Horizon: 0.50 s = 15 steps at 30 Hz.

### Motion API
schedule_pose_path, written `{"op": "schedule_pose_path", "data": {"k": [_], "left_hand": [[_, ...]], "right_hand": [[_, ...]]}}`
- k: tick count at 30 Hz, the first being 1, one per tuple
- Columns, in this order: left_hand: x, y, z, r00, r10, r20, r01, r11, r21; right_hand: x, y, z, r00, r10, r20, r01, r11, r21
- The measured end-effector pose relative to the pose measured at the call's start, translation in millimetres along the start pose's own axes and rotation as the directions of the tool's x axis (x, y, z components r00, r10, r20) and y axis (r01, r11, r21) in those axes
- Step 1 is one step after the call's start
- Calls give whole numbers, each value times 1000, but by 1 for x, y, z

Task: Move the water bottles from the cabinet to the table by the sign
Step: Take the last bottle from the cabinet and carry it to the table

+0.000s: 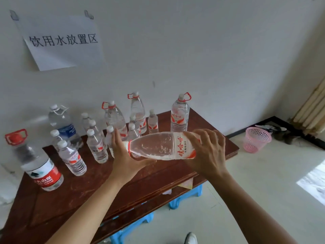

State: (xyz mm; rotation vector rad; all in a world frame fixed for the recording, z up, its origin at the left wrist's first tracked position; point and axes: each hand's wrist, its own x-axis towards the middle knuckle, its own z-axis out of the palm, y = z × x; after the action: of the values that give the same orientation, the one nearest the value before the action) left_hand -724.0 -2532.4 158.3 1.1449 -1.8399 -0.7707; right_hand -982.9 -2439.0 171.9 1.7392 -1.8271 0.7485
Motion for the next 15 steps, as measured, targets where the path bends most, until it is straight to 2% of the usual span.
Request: {"op": "schedule_pose_path", "data": {"k": [2, 4, 6, 7, 9, 12, 15], "left_hand": [[21, 0, 18, 980, -154, 130, 182, 953, -241], [56, -4, 48, 939, -288, 188, 343, 819, -460], [84, -1, 65, 887, -412, 206, 451, 686, -570], [99, 2, 75, 871, -454, 190, 476, 678, -560], [128, -1, 94, 858, -501, 108, 489, 736, -468], [152, -17, 111, 852, -522, 45, 504, 793, -343], [156, -30, 117, 843, -538, 3, 513, 800, -310]], "right_hand": [[12, 20, 19, 1000, -1, 9, 1, 1000, -20], [28, 51, 51, 1000, 14, 22, -14, 1000, 15], [39, 71, 77, 997, 14, 80, -18, 999, 40], [44, 83, 91, 994, 26, 104, -31, 998, 51], [52, 110, 123, 988, 40, 151, -56, 993, 103], [65, 129, 168, 976, 55, 209, -91, 981, 170], [66, 129, 200, 952, 73, 296, -145, 963, 229]]}}
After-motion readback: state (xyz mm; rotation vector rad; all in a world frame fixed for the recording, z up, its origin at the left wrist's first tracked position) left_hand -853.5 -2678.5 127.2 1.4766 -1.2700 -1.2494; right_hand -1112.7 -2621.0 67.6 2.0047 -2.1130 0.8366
